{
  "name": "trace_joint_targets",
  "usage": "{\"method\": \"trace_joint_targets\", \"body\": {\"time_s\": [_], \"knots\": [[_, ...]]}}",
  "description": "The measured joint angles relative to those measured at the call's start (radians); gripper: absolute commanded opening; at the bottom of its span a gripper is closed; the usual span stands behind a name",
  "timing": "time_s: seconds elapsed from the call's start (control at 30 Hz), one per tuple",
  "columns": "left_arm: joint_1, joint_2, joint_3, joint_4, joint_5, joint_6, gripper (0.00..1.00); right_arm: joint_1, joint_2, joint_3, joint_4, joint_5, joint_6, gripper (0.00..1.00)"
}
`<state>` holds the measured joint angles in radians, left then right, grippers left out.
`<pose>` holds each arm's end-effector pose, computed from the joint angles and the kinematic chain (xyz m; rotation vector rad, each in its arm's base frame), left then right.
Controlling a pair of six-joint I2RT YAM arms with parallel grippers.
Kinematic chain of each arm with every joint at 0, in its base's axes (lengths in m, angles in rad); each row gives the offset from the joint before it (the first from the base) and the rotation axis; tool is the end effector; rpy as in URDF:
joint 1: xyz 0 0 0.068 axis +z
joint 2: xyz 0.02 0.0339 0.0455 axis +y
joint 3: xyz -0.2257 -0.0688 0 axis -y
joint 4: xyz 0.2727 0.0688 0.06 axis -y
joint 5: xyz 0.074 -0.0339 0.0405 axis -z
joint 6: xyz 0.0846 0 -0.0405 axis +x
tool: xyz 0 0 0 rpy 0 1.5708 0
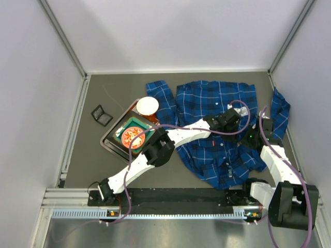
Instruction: Remove the brooch from the garment
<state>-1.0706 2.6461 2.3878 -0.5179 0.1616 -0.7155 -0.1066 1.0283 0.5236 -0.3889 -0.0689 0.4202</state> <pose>0.2806 -0.5417 0.0988 0.5444 2.5354 -0.9788 0.2695 -0.0230 0.1040 0.6152 2.3967 0.2203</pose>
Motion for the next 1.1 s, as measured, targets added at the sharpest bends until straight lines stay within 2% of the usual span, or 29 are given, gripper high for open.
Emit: {"method": "trace_joint_targets", "body": {"time_s": [0.37,0.63,0.97,1.1], "knots": [[-0.003,0.001,0.002,0.024,-0.026,-0.014,0.11,0.001,0.000,0.000,0.000,-0.004,0.010,0.00],[-0.025,0.001,-0.006,0.029,-0.094,-0.024,0.20,0.001,0.016,0.000,-0.008,0.004,0.042,0.00],[-0.040,-0.005,-0.041,0.057,-0.137,-0.050,0.20,0.000,0.041,0.002,-0.012,0.011,0.090,0.00],[-0.035,-0.011,-0.058,0.074,-0.128,-0.058,0.19,-0.020,0.040,-0.008,0.024,-0.035,0.082,0.00]]}}
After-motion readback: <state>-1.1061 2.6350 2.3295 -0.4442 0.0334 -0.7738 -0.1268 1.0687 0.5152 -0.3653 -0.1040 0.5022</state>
